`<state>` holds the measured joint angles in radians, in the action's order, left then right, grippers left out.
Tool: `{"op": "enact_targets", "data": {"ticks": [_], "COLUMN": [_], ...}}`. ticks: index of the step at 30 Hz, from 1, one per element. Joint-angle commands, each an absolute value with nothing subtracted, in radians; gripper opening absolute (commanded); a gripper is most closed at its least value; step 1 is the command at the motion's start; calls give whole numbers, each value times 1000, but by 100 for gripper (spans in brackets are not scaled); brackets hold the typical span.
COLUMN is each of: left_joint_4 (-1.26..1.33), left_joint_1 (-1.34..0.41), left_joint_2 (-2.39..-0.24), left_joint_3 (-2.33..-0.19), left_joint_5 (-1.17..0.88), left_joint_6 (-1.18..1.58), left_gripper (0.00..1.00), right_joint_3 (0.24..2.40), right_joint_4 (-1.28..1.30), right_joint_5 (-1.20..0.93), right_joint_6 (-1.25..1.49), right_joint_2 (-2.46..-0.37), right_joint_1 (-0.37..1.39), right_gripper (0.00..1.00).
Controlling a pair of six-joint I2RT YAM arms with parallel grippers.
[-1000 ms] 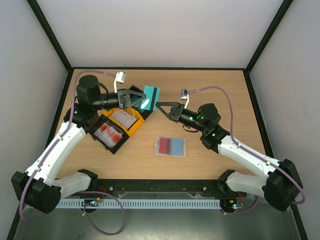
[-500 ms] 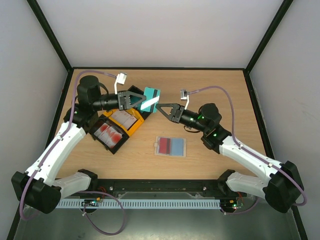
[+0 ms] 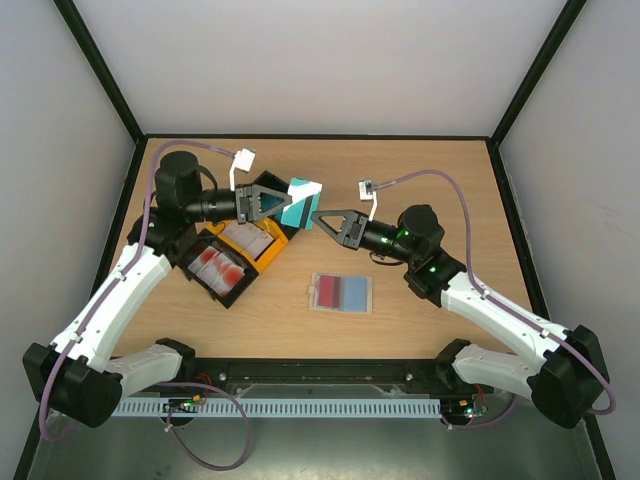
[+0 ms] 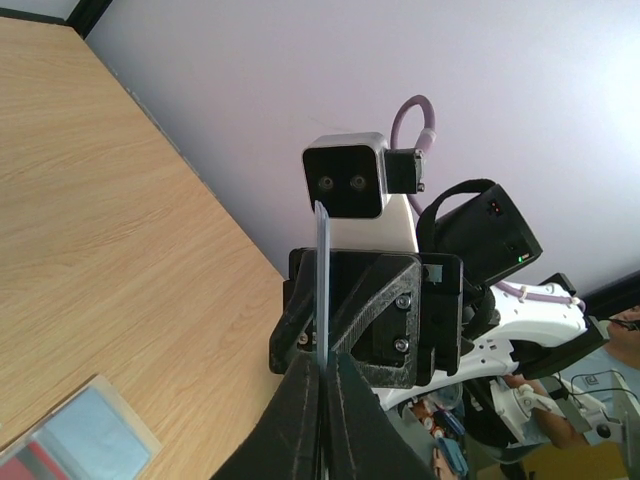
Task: Put the credit cards into the card holder
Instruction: Pick up the credit card from the storage box.
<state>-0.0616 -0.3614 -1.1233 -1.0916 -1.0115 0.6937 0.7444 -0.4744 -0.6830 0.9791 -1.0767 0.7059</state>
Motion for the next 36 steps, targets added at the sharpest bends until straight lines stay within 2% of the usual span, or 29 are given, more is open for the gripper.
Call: {"op": "enact_targets", "data": {"ticks": [1, 36], "left_joint_4": [-66, -64], "left_joint_1": [-371, -332], "left_joint_2": [-1101, -1114], "left_joint_3": [-1101, -1106], "left_joint_5": [-1072, -1069], "left_joint_6": [661, 691], "left_gripper": [3, 2], "right_joint_3": [782, 743], "right_joint_4": [-449, -460], "right_joint_5": [-712, -714], "right_joint_6": [944, 906], "right_joint_2": [-1063, -1041], "right_joint_1": [704, 703], "right_gripper": [18, 14]}}
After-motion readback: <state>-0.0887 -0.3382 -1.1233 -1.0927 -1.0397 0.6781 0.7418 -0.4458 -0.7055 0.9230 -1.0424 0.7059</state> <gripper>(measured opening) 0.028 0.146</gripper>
